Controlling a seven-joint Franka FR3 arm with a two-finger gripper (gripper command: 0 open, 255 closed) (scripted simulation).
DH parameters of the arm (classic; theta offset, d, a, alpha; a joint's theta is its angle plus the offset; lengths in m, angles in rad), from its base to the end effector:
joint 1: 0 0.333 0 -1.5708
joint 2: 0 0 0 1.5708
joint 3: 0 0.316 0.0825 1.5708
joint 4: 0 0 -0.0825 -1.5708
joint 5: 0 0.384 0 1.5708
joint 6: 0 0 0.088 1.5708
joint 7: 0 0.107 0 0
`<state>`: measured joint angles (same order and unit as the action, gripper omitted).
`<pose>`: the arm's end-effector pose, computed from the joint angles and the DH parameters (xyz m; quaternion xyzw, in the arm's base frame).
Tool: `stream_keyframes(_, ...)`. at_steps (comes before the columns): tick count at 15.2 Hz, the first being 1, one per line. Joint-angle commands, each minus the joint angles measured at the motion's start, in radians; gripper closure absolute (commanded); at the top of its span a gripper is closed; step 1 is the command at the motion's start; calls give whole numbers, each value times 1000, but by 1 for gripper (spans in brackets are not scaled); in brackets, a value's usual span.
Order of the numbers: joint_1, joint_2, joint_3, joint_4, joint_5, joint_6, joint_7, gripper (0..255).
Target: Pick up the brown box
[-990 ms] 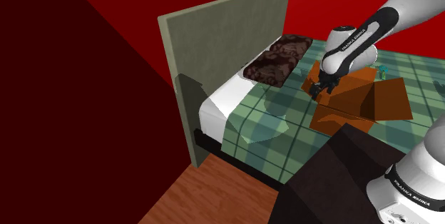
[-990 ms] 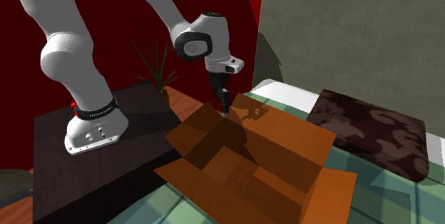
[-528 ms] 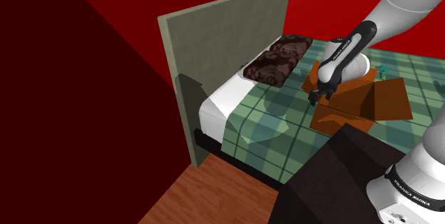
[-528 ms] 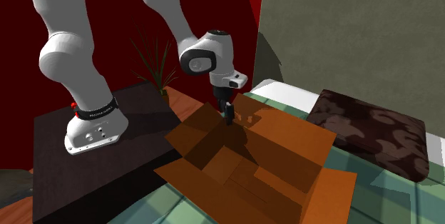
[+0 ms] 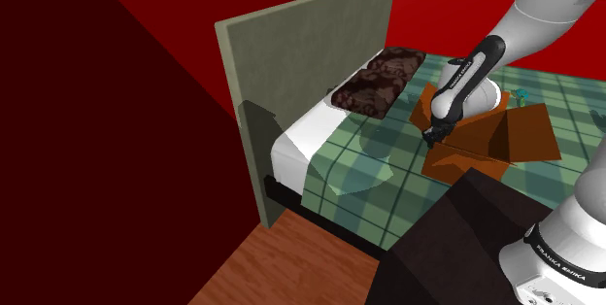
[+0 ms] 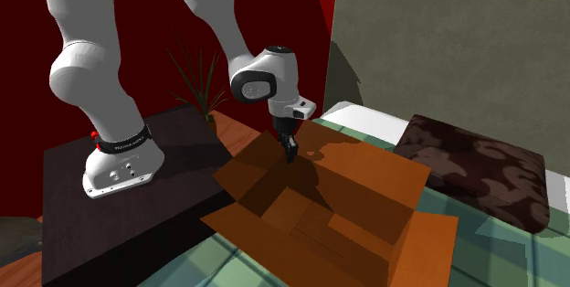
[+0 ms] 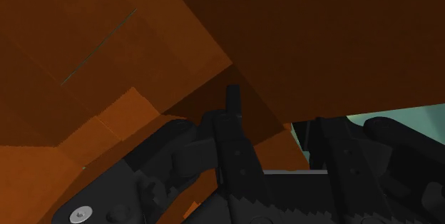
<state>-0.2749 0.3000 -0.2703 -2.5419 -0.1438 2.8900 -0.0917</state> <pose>0.3925 -0.2371 0.1697 0.9866 -0.1498 0.0069 0.0645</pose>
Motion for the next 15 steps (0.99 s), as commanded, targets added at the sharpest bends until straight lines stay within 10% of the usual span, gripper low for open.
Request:
stream_keyframes(1, 0, 2, 0, 0, 0, 1, -1, 255)
stream_keyframes(15, 22, -141, -29, -14, -40, -126, 14, 255)
